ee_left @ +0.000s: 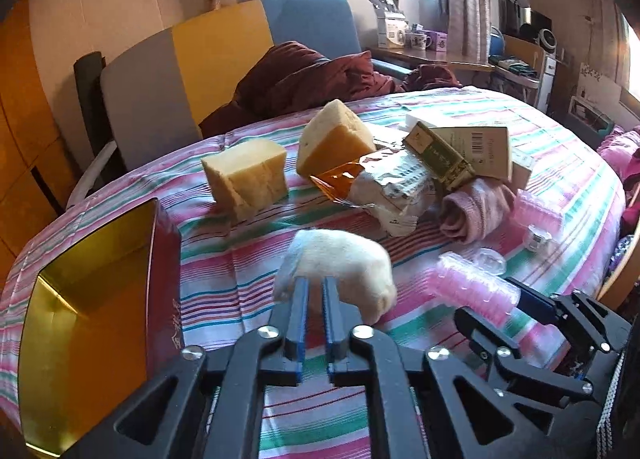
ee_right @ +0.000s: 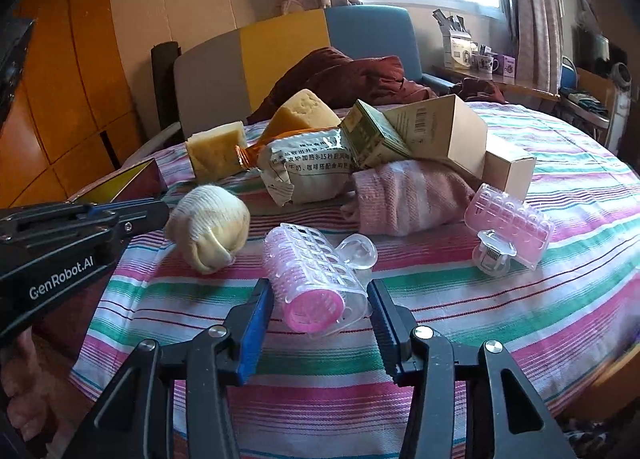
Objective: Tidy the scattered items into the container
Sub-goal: 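Lift the white sock with the left gripper while the right gripper grasps the pink roller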
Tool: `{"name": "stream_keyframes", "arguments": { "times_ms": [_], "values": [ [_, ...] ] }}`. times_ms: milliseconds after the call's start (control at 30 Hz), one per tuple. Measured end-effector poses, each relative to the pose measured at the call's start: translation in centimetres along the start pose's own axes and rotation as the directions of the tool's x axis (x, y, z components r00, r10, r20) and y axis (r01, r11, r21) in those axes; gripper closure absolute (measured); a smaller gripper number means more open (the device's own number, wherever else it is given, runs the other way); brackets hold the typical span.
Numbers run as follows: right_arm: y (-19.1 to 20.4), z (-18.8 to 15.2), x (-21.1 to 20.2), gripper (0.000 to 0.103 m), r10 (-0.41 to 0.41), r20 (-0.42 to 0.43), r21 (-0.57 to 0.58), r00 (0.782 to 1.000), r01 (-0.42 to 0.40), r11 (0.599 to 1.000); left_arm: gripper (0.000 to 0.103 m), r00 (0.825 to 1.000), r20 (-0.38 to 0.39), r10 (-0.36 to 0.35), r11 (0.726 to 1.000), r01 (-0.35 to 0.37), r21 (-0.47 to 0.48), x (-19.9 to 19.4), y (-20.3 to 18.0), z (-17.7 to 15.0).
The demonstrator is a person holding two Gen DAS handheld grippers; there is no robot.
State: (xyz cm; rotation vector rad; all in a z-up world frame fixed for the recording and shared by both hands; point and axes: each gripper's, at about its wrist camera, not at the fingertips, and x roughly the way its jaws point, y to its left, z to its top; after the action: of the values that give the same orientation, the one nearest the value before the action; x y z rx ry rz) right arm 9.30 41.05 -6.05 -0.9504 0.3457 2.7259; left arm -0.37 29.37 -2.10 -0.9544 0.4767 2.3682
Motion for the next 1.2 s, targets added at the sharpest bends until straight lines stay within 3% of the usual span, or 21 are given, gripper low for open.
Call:
{"name": "stream_keyframes", "arguments": {
  "times_ms": [167,367,600,700,767,800,900,1000,1200],
  "values": [
    [-0.5,-0.1,-0.1,0.054,-0.020,0.001,0.008,1.000,0.020,1.000,0.071,0.999,-0.020,0.028,1.000,-0.028,0.001,0.8,0.0,0.0],
    [-1.2,-0.3,0.1,0.054,-0.028,-0.009,0.021,1.000,0.028,0.999,0.062,0.999,0.002,0.046,0.999,-0.046,0.029,1.3,-0.5,0.2],
    [-1.1,-0.4,0.1,0.054,-0.028,-0.005,0.020,1.000,0.028,0.999,0.058,0.999,0.040,0.007,0.999,-0.008,0.036,1.6,-0.2,1.0],
    [-1.1,-0.5,0.0,0.054,-0.021,-0.003,0.029,1.000,0.021,0.999,0.058,0.993,0.013,-0.118,0.993,0.118,-0.013,1.8,0.6,1.4],
    [-1.3,-0.5,0.0,0.054,-0.015,-0.001,0.035,1.000,0.015,0.999,0.053,0.974,-0.050,-0.221,0.973,0.217,-0.085,2.4,1.4,1.5],
    [-1.3,-0.5,0.0,0.054,-0.012,0.000,0.038,1.000,0.012,0.999,0.051,0.970,-0.074,-0.231,0.968,0.222,-0.118,2.8,1.7,1.5],
    [-1.5,-0.5,-0.1,0.054,-0.007,0.002,0.044,1.000,0.007,0.999,0.046,0.973,-0.055,-0.225,0.963,0.213,-0.163,2.8,2.2,1.5],
    [-1.6,-0.5,0.0,0.054,-0.004,0.004,0.046,1.000,0.004,0.999,0.033,0.971,-0.073,-0.229,0.967,0.218,-0.129,3.4,1.5,1.9],
    [-0.9,-0.1,0.3,0.052,-0.034,-0.014,0.021,0.999,0.034,0.999,0.035,0.994,-0.062,-0.088,0.995,0.090,0.032,4.3,-0.7,2.0]
  ]
}}
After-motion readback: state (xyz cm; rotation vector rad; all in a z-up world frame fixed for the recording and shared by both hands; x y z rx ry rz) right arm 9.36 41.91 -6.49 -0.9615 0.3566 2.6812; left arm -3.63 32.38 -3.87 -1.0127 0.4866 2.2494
